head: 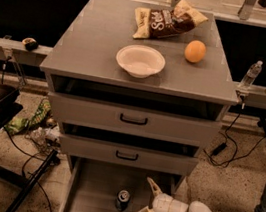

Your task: Pick pepsi can from bottom drawer and place on counter

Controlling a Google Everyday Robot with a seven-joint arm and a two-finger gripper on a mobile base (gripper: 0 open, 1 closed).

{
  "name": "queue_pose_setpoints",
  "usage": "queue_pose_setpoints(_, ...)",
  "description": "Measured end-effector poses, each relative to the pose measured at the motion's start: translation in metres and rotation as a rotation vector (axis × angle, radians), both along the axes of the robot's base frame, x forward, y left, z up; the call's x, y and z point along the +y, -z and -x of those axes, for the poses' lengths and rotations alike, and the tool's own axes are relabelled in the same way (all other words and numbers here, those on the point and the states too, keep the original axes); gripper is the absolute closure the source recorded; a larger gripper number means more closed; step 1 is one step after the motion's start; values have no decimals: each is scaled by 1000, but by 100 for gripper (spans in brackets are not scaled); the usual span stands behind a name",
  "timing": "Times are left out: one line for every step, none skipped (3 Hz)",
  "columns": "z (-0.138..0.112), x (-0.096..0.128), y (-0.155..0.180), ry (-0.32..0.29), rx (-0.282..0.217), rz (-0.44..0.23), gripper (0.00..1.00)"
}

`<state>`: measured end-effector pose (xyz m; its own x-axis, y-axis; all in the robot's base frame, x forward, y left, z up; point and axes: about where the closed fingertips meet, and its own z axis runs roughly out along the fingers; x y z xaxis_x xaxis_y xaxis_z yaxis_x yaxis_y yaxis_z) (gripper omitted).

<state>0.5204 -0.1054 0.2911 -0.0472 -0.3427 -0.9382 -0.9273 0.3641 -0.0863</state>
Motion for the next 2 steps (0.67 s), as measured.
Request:
queue_pose_setpoints(-1,0,4,5,3,-4,0)
queue_pose_setpoints(2,26,21,-41,13,-10,0)
